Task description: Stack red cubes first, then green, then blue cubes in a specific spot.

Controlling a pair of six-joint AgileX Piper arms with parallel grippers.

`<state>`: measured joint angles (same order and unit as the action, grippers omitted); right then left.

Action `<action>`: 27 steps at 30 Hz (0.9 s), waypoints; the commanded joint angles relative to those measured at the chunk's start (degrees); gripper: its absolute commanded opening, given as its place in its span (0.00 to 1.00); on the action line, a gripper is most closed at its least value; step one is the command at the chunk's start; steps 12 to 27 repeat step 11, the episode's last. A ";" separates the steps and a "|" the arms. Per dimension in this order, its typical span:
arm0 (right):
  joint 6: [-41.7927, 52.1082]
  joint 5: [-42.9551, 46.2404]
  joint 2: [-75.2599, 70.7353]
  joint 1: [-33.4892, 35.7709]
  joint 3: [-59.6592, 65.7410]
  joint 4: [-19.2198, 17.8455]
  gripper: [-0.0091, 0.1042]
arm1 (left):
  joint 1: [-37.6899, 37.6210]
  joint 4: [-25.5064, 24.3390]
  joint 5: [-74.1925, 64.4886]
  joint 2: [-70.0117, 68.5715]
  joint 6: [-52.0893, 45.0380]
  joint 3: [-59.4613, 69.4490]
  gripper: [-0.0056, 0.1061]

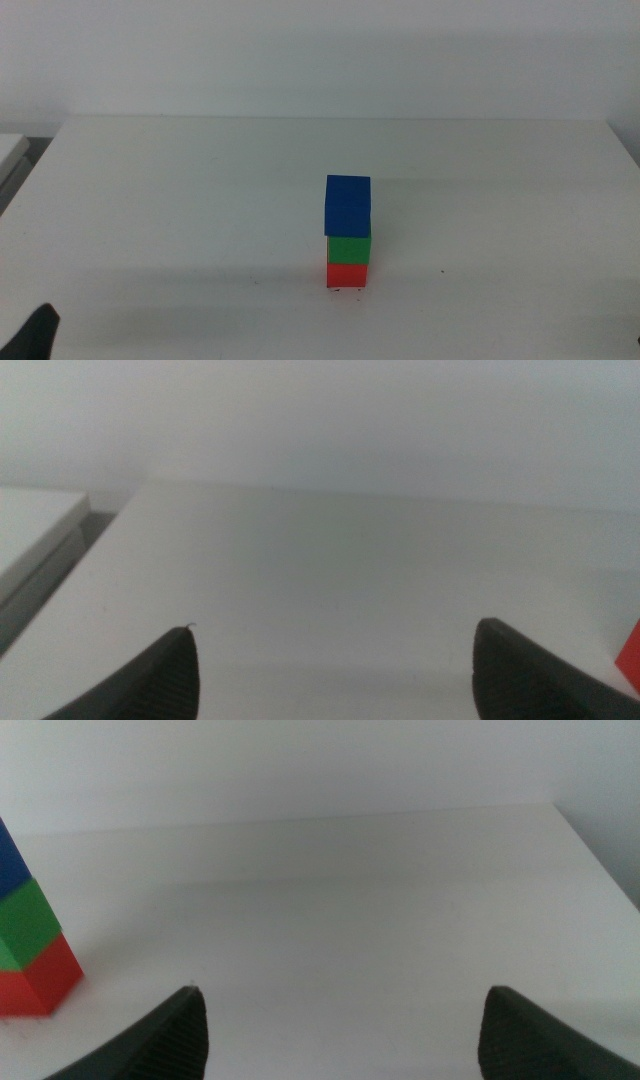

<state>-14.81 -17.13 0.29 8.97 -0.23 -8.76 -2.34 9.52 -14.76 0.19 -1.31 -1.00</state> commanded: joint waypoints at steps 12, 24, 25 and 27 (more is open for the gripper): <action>0.28 -2.26 -0.29 -0.48 0.23 -3.02 0.90 | 0.05 1.08 0.14 -0.19 -0.25 1.00 0.89; 0.28 -2.26 -0.29 -0.48 0.23 -3.02 0.90 | 0.05 1.08 0.14 -0.19 -0.25 1.00 0.89; 0.28 -2.26 -0.29 -0.48 0.23 -3.02 0.90 | 0.05 1.08 0.14 -0.19 -0.25 1.00 0.89; 0.28 -2.26 -0.29 -0.48 0.23 -3.02 0.90 | 0.05 1.08 0.14 -0.19 -0.25 1.00 0.89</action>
